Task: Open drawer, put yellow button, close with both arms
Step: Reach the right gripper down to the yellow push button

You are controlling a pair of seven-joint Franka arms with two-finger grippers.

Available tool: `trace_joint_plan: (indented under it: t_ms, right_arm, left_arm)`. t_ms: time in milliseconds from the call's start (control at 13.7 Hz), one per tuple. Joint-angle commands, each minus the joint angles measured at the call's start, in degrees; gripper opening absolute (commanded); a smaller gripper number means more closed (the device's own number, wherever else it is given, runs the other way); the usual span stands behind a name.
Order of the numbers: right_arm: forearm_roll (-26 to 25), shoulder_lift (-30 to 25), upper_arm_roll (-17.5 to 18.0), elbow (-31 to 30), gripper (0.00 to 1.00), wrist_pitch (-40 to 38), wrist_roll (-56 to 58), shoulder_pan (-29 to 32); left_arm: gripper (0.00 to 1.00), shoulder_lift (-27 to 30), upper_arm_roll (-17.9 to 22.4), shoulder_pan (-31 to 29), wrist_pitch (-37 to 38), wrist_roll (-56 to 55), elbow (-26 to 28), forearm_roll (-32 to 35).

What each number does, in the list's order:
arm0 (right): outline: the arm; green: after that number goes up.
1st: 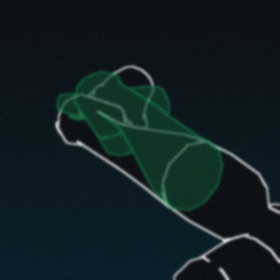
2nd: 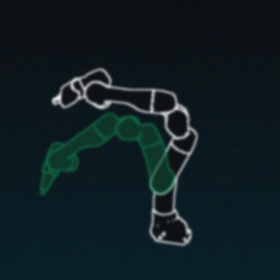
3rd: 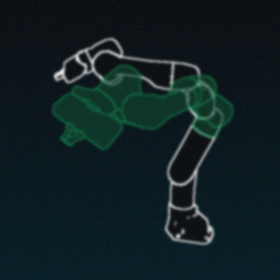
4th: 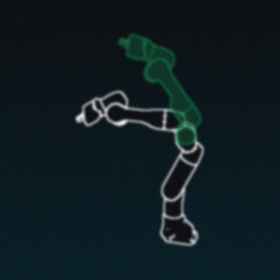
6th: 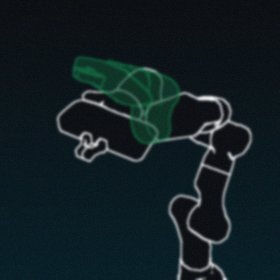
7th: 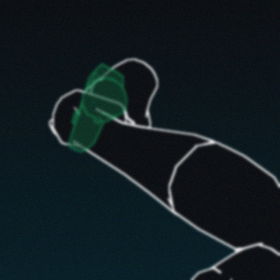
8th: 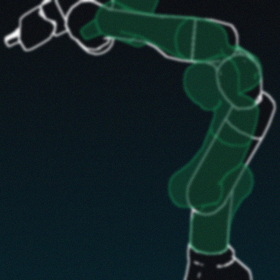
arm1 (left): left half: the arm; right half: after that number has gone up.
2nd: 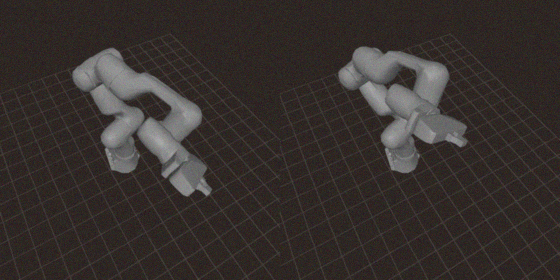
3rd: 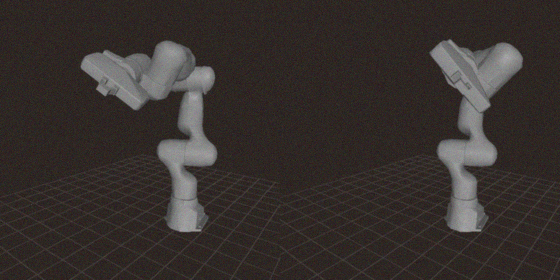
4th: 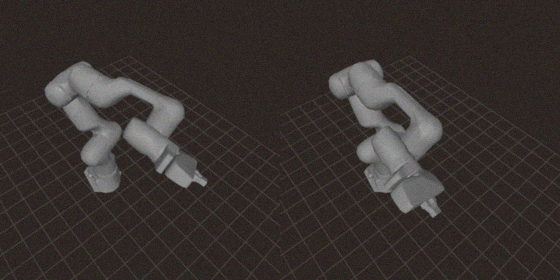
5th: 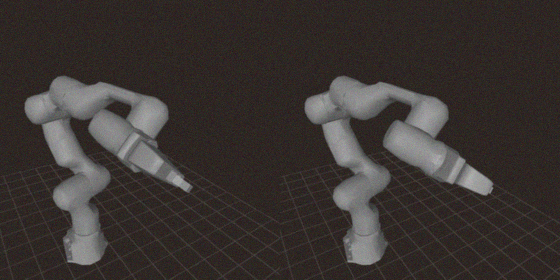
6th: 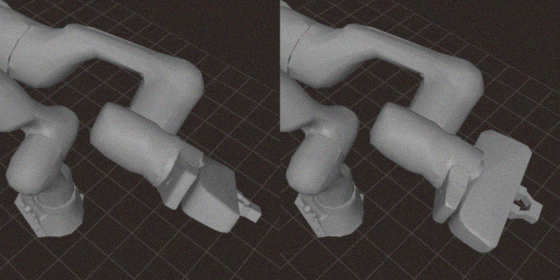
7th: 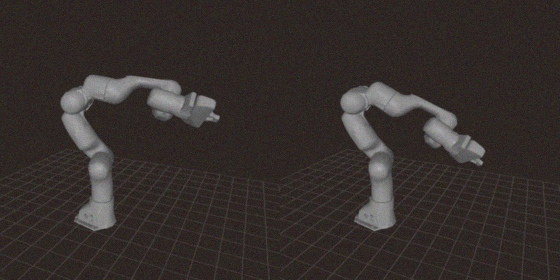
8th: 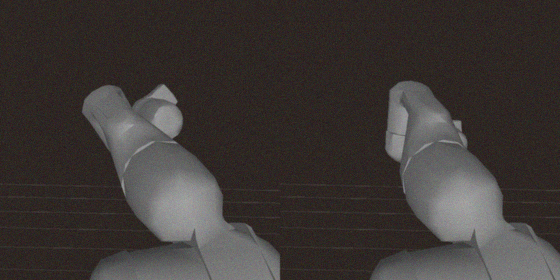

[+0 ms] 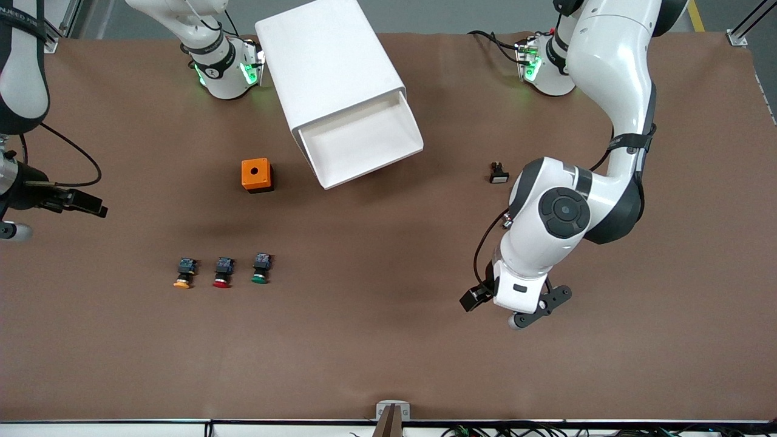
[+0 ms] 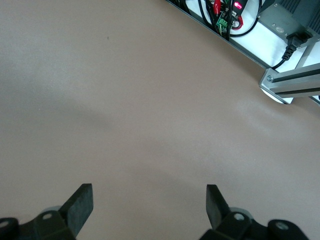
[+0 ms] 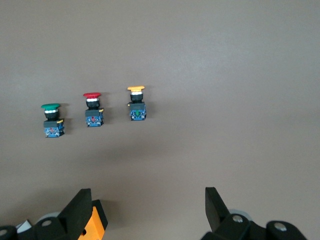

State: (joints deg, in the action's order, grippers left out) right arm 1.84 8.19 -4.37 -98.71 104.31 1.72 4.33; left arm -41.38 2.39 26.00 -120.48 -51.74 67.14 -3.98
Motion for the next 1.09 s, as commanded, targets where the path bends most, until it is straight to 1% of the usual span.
trace_joint_plan:
  t_ms: [0,146,365,511,802,1021]
  right_arm:
    - [0.71,2.52,0.42,-0.16,1.00,2.82,-0.67,0.42]
    - [0.71,3.23,0.41,-3.13,1.00,7.64,-0.84,0.42]
    - [0.62,3.84,0.41,-9.90,1.00,17.48,-1.72,0.24]
    - [0.62,4.72,0.50,-12.37,1.00,21.89,-3.21,-0.63]
    - [0.10,8.23,0.50,-12.47,1.00,24.97,-9.97,-4.14]
    - [0.01,11.31,0.50,-12.99,1.00,29.45,-10.16,-4.68]
  left_arm:
    - [0.99,2.01,-0.02,0.10,-0.19,-0.20,2.21,1.07]
    - [0.99,1.92,-0.02,0.19,-0.19,-0.20,2.21,1.07]
    - [0.99,1.92,-0.02,0.10,-0.19,-0.20,2.21,1.07]
    - [0.99,1.92,-0.02,0.10,-0.19,-0.20,2.21,1.07]
    - [0.99,1.92,-0.02,0.10,-0.19,-0.20,2.30,0.99]
    - [0.99,1.83,-0.02,0.10,-0.19,-0.20,2.30,0.99]
